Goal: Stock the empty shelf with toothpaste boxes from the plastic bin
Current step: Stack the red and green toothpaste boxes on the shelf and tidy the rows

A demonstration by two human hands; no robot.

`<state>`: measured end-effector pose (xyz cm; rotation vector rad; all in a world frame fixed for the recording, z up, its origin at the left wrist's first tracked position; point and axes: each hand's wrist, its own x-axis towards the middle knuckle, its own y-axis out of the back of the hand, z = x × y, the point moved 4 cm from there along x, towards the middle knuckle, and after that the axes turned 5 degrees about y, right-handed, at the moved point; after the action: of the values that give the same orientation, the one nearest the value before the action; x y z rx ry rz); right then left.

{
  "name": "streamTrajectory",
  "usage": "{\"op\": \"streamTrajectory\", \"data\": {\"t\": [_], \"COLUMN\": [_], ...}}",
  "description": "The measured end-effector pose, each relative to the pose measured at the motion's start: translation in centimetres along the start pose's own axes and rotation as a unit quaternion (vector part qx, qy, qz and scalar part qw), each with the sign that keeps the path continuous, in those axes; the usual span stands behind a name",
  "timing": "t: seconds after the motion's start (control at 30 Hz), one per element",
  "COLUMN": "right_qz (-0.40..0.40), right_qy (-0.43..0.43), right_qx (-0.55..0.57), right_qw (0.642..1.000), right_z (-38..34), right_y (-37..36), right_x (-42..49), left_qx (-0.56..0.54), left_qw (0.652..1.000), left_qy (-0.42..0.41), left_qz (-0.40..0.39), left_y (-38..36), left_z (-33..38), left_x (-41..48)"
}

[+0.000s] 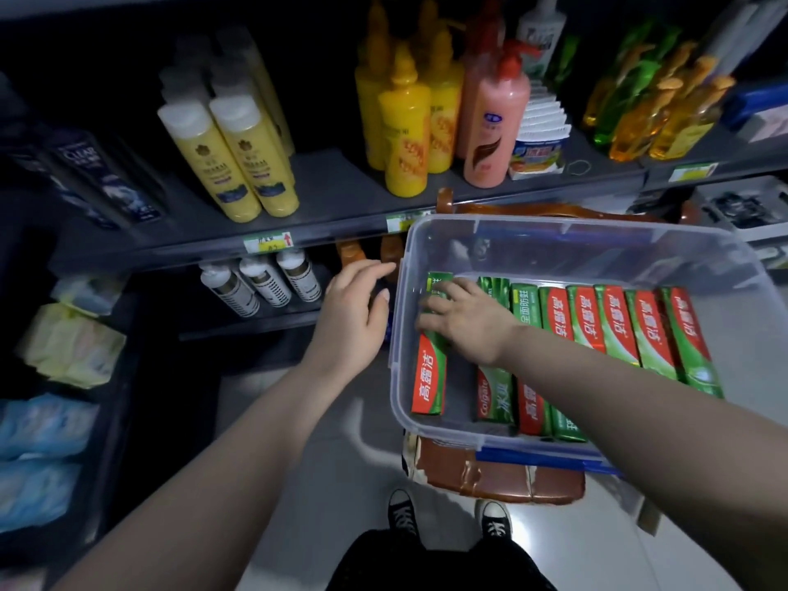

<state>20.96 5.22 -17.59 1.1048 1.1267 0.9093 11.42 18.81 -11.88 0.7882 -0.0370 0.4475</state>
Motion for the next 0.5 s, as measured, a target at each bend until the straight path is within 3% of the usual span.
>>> {"op": "streamTrajectory", "data": {"t": [0.13,0.27,0.4,0.5], "right_qz": [0.039,0.083,0.140,0.122], "right_qy": [0.073,0.027,-0.002,0.022], "right_qx": [-0.031,0.096,0.207,0.289], "right_qw": [0.996,0.992,0.968,0.949], "right_z": [0.9,4.5,8.0,8.9], "right_y": [0.7,2.5,6.1,7.7], "right_x": [-0.4,-2.9,-5.1,-6.0], "left_qx": [0.007,0.009,0.039,0.012], "left_qw": [1.000,0.999,0.995,0.981], "left_qy": [0.013,0.032,0.071,0.150], "left_qz": [0.012,0.017,-0.051,-0.119], "left_y": [0.1,0.1,-1.1,-1.3], "left_z": [1.7,3.8,6.4,7.8], "left_x": [0.0,-0.4,-0.3,0.0]}}
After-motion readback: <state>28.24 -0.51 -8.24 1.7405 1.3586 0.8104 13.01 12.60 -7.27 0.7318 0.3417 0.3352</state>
